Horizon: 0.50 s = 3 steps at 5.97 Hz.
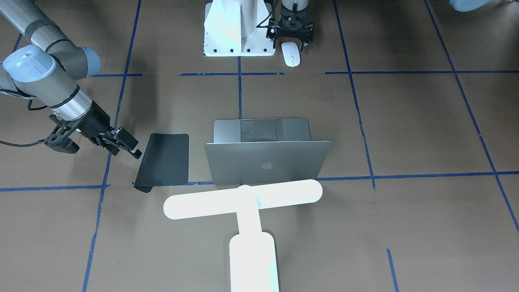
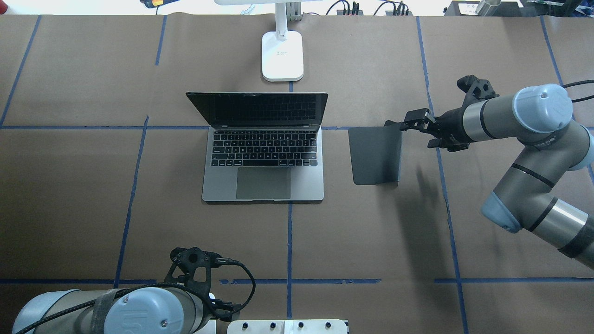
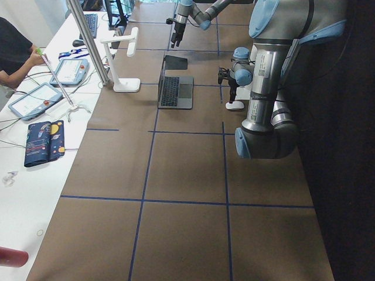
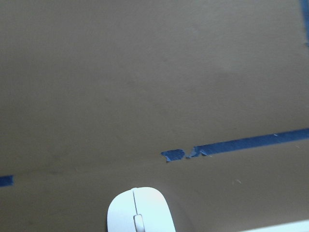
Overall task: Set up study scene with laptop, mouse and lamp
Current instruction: 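Release the pad with the right gripper while the left gripper descends over the mouse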
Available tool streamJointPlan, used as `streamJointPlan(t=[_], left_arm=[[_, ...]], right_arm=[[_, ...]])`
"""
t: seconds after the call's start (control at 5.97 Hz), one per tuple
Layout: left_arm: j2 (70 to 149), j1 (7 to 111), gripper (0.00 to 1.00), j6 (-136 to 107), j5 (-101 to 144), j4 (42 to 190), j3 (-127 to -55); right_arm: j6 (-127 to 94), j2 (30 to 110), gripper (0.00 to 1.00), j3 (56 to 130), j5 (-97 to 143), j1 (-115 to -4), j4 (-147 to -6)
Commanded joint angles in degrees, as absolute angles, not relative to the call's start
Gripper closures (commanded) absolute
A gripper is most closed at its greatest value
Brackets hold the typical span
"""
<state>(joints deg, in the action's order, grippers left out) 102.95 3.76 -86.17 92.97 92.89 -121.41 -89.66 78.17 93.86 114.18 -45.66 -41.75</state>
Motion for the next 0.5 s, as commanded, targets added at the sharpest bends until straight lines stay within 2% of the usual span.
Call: streamJointPlan(t=[0.0, 0.33], left_arm=[[102.2, 3.3, 0.0, -89.5, 94.0, 95.7, -119.2], [102.2, 3.3, 0.0, -91.1, 94.0, 100.4, -117.1]], right_arm=[[-89.6, 78.7, 0.0, 95.1, 113.8, -45.7, -41.7], [-89.6, 80.1, 0.0, 96.9, 113.8, -45.7, -41.7]])
